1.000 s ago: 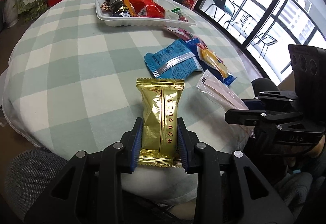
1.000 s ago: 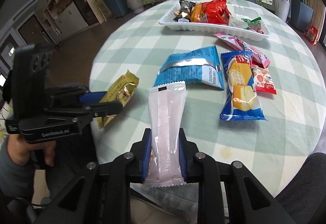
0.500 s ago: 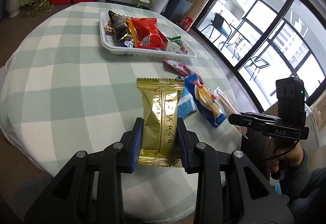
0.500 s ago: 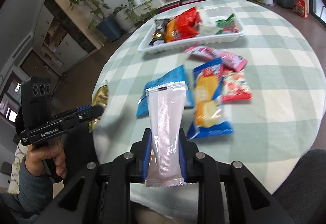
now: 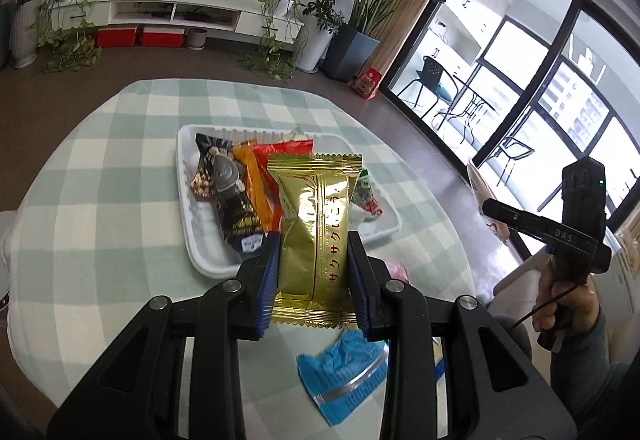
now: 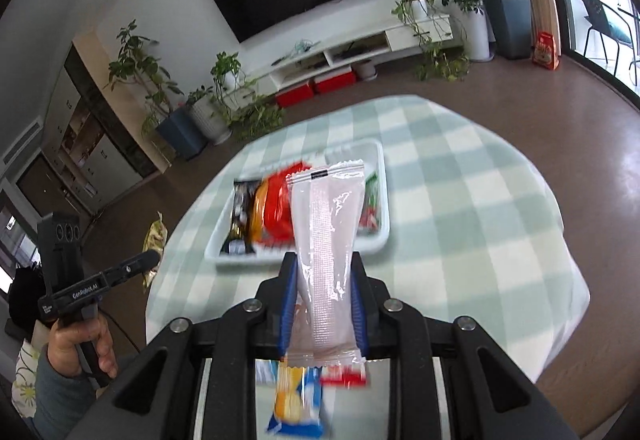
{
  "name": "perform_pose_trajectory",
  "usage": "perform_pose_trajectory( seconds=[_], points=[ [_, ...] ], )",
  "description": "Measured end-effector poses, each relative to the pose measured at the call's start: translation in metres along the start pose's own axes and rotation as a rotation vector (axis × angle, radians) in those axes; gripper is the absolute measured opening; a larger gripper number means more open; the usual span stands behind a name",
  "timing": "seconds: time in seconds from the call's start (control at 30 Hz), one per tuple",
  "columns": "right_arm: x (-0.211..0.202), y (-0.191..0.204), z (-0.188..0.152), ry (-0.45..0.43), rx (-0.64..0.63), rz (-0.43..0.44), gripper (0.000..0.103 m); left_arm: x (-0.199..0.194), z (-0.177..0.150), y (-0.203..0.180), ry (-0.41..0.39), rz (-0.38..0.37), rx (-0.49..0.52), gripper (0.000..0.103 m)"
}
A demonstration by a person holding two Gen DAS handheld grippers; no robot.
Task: Organize snacks
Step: 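Carry both packets into the white tray and open both tools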
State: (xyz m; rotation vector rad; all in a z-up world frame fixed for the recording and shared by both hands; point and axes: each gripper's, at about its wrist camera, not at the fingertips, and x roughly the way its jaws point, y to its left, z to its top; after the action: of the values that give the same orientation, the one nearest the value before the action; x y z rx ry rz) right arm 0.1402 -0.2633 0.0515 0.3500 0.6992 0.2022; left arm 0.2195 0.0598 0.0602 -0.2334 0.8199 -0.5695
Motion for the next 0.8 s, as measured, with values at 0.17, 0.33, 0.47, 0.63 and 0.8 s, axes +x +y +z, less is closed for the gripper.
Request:
perform_pose_trajectory(
  seconds=[0.17,0.33,0.47,0.63,0.8],
  points=[
    [0.039,0.006,0.041,-0.014,-0.028,0.015,0.026,0.038,0.036,-0.002,0.02,0.023,0.006,0.029],
    [0.094,0.012,0.061,0.056,-0.068,-0.006,0.026,0.079,0.051,0.01,0.04,0.062,-0.026,0.029],
    [0.131,0.011,0.063,0.103,-0.088,-0.03,0.026,0.107,0.052,0.023,0.066,0.086,-0.044,0.029],
    [0.166,0.007,0.06,0.159,-0.108,-0.056,0.026,0.131,0.052,0.035,0.086,0.109,-0.056,0.029],
    [0.184,0.002,0.055,0.179,-0.113,-0.087,0.026,0.145,0.049,0.04,0.098,0.138,-0.045,0.029]
  ],
)
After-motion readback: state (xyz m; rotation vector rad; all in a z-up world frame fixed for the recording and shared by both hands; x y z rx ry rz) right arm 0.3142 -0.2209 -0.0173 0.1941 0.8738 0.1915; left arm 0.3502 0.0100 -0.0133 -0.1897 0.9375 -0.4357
